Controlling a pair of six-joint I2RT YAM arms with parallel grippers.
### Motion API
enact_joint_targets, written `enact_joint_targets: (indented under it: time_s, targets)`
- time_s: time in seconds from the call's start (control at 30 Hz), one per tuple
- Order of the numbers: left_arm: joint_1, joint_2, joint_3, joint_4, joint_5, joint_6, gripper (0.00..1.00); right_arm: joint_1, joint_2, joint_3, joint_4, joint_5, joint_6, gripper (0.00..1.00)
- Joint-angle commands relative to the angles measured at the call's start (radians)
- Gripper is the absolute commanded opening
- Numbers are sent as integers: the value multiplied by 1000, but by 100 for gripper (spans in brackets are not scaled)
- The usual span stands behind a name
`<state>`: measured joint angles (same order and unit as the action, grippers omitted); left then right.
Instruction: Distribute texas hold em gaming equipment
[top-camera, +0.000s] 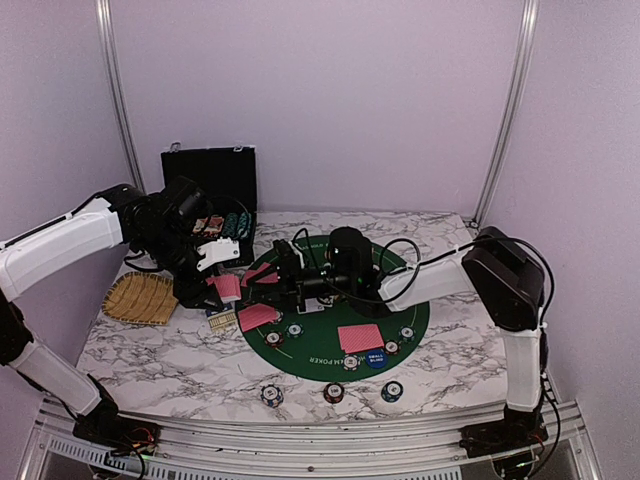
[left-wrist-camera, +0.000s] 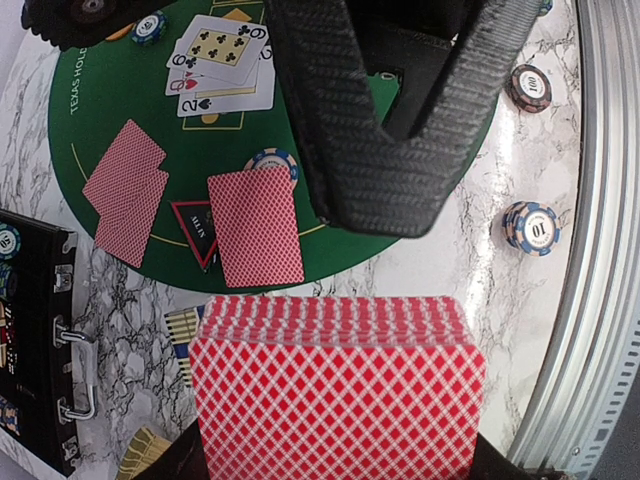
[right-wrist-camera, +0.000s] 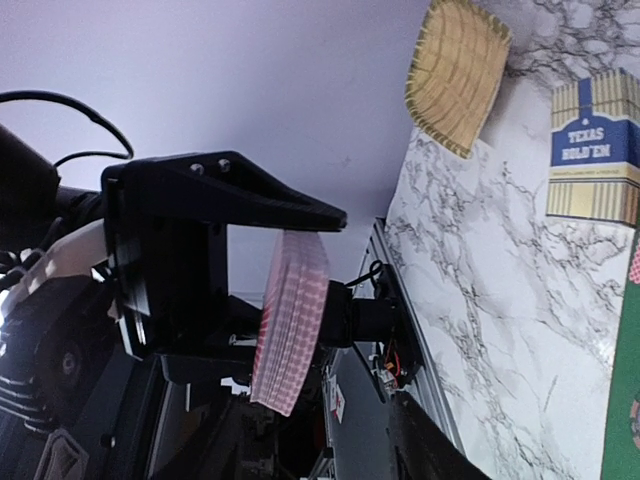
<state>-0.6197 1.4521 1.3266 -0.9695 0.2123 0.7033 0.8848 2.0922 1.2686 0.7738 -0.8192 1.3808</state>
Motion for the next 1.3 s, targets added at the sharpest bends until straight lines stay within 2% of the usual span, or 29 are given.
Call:
enact_joint_targets:
  time_s: [0.0,0.1,0.23,0.37,0.53,0.83,1.03,1.27]
  targets:
    - [5,-22,-3,8,25,7,9,6,-45,26,-49,20,-64,60]
    - [5,-23,-3,6,25,7,9,15,-38,77,-217,51,-171,69]
    - [5,-29,-4,5,23,6,9,-20,-27,89,-415,108,-301,70]
    - [5,-34,-14,8,20,6,9,-65,23,128,-542,134,-392,64]
    - [5,-44,-17,6,17,4,9,-107,89,244,-716,181,-532,62]
    - [6,-39,-15,6,19,6,9,-147,206,373,-758,113,-555,54]
    - [6,-38,-17,6,15,5,9,-146,272,409,-748,63,-541,47]
    - [7,-43,-21,6,14,8,9,-146,302,431,-733,50,-531,44]
